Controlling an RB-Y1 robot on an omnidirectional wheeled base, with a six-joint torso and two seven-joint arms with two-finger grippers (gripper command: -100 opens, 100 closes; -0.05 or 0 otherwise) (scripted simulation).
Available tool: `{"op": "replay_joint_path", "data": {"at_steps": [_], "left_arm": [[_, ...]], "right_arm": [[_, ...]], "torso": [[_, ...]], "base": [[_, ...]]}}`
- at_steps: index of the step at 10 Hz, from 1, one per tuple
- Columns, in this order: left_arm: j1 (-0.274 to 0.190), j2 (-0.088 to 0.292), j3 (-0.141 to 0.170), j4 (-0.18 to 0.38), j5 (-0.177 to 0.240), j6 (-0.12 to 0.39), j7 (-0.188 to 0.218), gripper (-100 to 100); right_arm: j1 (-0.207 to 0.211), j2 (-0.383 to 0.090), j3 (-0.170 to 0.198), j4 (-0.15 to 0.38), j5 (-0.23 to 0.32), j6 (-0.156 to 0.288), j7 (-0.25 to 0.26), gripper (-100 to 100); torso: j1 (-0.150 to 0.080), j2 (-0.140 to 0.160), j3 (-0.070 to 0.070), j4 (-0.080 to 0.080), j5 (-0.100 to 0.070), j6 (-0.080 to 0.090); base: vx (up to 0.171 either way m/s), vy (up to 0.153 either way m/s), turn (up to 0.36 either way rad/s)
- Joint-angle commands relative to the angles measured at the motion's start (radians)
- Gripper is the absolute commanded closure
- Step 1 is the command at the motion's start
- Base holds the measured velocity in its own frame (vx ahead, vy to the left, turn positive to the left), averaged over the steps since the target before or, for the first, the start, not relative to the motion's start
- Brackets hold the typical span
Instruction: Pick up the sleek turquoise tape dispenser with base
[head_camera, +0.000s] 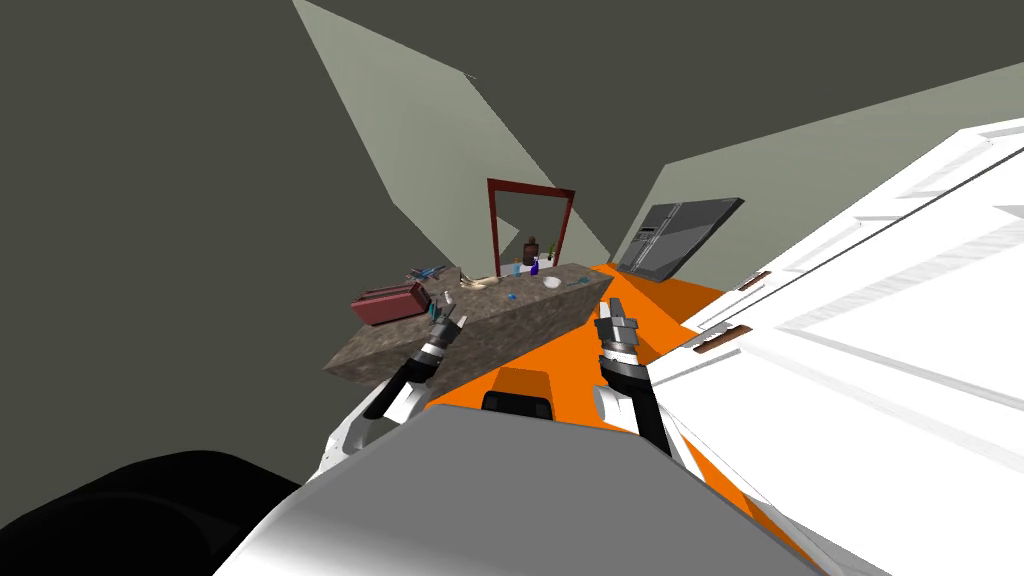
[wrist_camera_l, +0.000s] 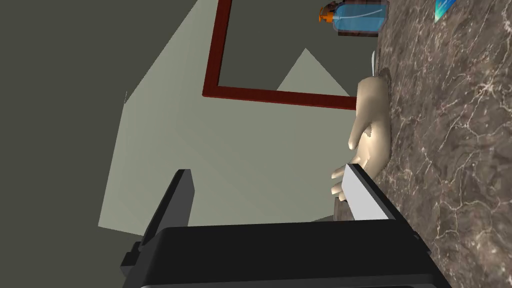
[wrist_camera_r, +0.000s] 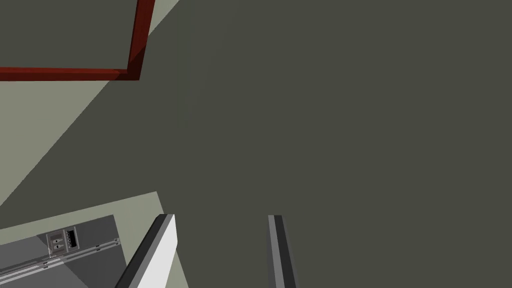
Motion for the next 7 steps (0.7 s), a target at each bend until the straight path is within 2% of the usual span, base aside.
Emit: {"op": "replay_joint_path", "data": {"at_steps": [1, 2, 3, 4, 5, 6, 7], "left_arm": [[0.009, 0.050, -0.013, 0.031, 0.025, 0.019, 0.002, -100], [0.009, 0.069, -0.013, 0.031, 0.025, 0.019, 0.002, -100], [0.019, 0.107, -0.024, 0.053, 0.047, 0.041, 0.004, -100], [0.019, 0.122, -0.024, 0.053, 0.047, 0.041, 0.004, -100], [0.029, 0.161, -0.035, 0.076, 0.068, 0.063, 0.005, -100], [0.029, 0.177, -0.035, 0.076, 0.068, 0.063, 0.005, -100], [0.039, 0.218, -0.045, 0.099, 0.088, 0.086, 0.006, -100]], "right_arm": [[0.000, 0.000, 0.000, 0.000, 0.000, 0.000, 0.000, 0], [0.000, 0.000, 0.000, 0.000, 0.000, 0.000, 0.000, 0], [0.000, 0.000, 0.000, 0.000, 0.000, 0.000, 0.000, 0], [0.000, 0.000, 0.000, 0.000, 0.000, 0.000, 0.000, 0], [0.000, 0.000, 0.000, 0.000, 0.000, 0.000, 0.000, 0], [0.000, 0.000, 0.000, 0.000, 0.000, 0.000, 0.000, 0], [0.000, 0.000, 0.000, 0.000, 0.000, 0.000, 0.000, 0]], "torso": [[0.000, 0.000, 0.000, 0.000, 0.000, 0.000], [0.000, 0.000, 0.000, 0.000, 0.000, 0.000], [0.000, -0.001, 0.000, 0.000, 0.000, 0.000], [-0.001, 0.000, 0.000, 0.000, 0.000, 0.000], [0.000, -0.001, 0.000, 0.000, 0.000, 0.000], [0.000, 0.000, 0.000, 0.000, 0.000, 0.000], [0.000, -0.001, 0.000, 0.000, 0.000, 0.000]], "base": [[-0.035, -0.035, -0.098], [-0.036, -0.026, -0.047], [-0.035, -0.038, -0.085], [-0.032, -0.031, -0.047], [-0.042, -0.033, -0.088], [-0.031, -0.025, -0.045], [-0.027, -0.035, -0.089]]}}
